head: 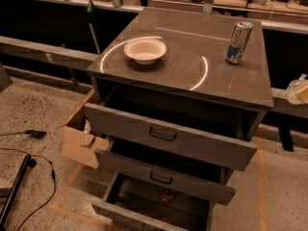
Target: Place redbull can into paper bowl
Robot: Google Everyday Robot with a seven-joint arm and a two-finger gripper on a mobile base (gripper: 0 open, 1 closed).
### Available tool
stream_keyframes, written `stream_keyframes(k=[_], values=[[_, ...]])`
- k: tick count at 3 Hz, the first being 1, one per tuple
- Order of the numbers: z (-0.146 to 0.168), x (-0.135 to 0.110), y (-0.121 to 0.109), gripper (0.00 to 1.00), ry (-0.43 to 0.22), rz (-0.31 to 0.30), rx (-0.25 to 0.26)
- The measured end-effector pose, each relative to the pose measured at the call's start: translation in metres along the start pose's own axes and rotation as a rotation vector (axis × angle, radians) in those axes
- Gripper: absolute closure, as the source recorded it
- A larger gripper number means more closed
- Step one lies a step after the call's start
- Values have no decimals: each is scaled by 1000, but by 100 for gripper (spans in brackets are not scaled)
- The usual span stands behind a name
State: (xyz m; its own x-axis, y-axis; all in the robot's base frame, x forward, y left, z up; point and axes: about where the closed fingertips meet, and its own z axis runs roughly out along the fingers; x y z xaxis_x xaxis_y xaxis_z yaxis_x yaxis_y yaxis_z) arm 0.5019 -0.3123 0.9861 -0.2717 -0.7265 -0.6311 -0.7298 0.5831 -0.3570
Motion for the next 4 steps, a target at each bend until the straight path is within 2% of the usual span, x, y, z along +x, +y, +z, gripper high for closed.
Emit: stream_keyframes(k=[1,2,3,4], values=[[-4,12,-53,0,-190,88,124],[0,10,-55,0,-221,110,121],[1,11,-56,0,-216,106,124],[19,20,-74,0,-208,109,162]])
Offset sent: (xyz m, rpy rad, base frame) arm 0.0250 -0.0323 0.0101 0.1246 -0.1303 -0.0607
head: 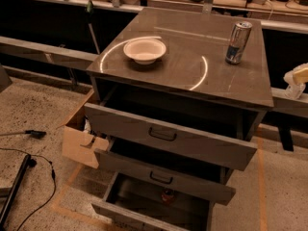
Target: Place redbull can into paper bowl
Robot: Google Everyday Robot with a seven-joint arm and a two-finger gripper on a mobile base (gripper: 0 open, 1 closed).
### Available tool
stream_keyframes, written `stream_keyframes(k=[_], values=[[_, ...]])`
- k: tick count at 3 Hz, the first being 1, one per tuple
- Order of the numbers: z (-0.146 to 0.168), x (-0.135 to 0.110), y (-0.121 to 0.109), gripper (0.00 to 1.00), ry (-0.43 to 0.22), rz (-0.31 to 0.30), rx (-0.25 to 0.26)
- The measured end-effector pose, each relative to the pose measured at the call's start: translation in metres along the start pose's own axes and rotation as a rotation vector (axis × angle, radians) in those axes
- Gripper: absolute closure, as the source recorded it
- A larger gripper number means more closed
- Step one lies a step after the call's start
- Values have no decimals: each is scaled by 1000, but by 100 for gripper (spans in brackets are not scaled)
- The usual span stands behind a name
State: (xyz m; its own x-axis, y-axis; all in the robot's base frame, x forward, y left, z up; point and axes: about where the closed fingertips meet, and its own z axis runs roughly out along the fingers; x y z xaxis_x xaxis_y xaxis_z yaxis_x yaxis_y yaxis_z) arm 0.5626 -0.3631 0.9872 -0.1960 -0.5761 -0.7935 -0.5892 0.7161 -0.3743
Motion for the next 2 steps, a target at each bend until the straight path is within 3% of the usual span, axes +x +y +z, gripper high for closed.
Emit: stream_keyframes(k=[2], values=[[72,36,-69,0,-46,154,236]])
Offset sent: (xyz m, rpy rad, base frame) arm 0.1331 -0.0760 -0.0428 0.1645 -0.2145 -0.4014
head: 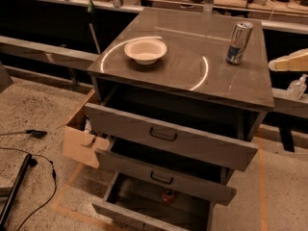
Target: Place redbull can into paper bowl
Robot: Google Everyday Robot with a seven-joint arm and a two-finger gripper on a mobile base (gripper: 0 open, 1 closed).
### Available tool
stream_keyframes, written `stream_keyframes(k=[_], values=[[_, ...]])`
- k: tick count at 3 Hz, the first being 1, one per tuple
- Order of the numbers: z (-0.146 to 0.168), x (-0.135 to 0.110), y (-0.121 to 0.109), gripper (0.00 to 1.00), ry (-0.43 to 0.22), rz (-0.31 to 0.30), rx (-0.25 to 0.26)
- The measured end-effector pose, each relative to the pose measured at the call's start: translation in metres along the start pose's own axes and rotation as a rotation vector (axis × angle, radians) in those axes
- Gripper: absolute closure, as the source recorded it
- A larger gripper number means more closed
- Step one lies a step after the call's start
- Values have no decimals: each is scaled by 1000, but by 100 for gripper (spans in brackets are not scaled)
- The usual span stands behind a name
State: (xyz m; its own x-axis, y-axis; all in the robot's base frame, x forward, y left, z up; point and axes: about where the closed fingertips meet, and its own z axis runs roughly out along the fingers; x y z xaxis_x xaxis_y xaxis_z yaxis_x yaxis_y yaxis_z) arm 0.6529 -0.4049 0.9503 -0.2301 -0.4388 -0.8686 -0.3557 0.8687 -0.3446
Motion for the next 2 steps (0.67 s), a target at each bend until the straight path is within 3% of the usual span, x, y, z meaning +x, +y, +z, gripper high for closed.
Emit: stream_keyframes(k=[1,2], values=[[40,-1,-14,0,-72,112,64],[84,-3,-9,0,-131,209,48]])
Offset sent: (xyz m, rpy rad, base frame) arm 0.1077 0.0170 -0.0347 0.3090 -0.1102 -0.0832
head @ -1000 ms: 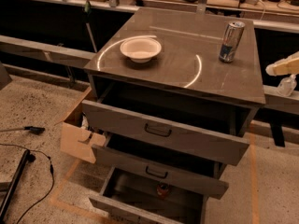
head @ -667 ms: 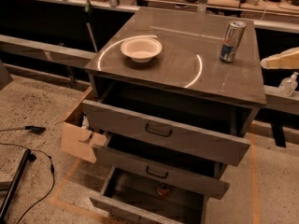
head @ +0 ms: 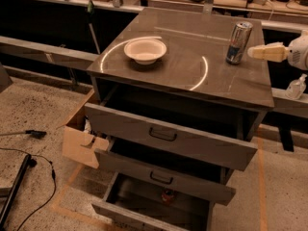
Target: Place redbull can into paper bowl
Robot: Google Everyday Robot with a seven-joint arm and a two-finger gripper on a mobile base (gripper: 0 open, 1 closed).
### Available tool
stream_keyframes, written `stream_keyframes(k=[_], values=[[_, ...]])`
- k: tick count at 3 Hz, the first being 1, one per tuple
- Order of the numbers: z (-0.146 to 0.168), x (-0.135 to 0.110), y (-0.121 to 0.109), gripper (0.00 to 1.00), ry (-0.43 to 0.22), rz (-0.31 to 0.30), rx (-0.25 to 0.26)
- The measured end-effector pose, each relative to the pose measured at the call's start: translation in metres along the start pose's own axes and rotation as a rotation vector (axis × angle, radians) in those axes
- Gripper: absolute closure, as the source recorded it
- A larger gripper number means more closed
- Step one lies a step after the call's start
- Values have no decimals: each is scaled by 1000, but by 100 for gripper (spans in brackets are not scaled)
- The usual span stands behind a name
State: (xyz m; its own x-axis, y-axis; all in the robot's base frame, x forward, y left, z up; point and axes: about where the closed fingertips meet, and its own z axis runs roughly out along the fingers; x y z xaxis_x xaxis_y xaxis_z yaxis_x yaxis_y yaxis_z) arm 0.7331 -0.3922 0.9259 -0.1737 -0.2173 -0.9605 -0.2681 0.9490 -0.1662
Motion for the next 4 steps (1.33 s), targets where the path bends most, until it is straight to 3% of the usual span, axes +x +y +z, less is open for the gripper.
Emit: stream_keyframes(k=[2,3,4], values=[[38,8,38,0,-2,74,-128],[56,3,61,0,-20,82,-202],[77,-5,80,14,-67,78,-248]])
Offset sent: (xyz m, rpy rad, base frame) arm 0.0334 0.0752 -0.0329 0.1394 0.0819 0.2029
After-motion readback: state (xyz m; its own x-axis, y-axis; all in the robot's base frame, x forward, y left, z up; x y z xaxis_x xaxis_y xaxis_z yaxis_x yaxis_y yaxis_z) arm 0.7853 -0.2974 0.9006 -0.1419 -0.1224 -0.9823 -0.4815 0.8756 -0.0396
